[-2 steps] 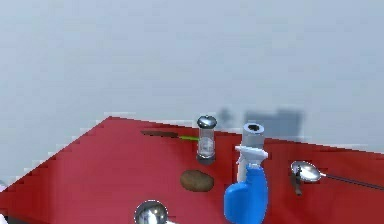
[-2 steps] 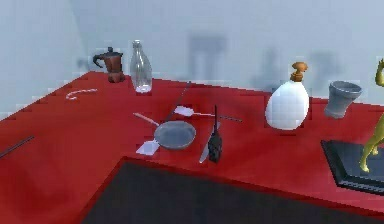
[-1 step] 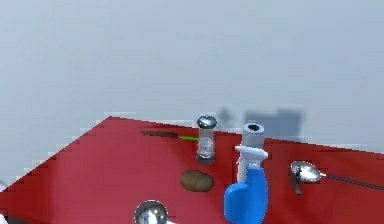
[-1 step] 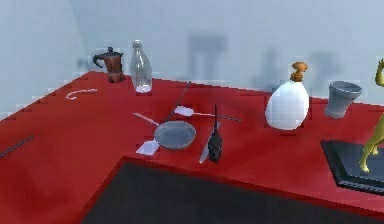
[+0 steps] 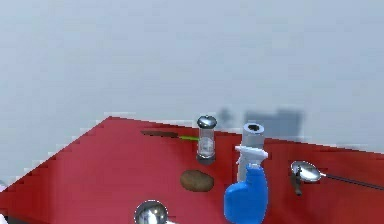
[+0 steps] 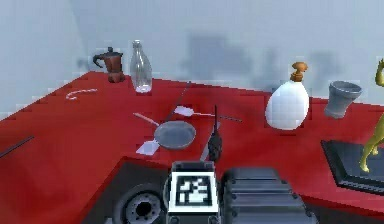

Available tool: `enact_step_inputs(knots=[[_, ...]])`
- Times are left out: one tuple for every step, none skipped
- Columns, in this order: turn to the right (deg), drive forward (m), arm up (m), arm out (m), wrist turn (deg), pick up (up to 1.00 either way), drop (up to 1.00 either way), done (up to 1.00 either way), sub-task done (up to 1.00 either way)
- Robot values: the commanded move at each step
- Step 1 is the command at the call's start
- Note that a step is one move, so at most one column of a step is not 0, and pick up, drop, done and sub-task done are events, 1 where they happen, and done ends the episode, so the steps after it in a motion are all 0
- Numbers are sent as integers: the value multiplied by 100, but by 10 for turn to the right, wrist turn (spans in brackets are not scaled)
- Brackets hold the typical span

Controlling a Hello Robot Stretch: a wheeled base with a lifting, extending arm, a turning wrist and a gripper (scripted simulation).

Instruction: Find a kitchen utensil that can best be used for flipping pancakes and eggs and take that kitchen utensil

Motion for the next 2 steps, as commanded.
enact_step_inputs(knots=[[0,0,0,22,0,0,0,0,0],[0,0,0,0,450,0,0,0,0]])
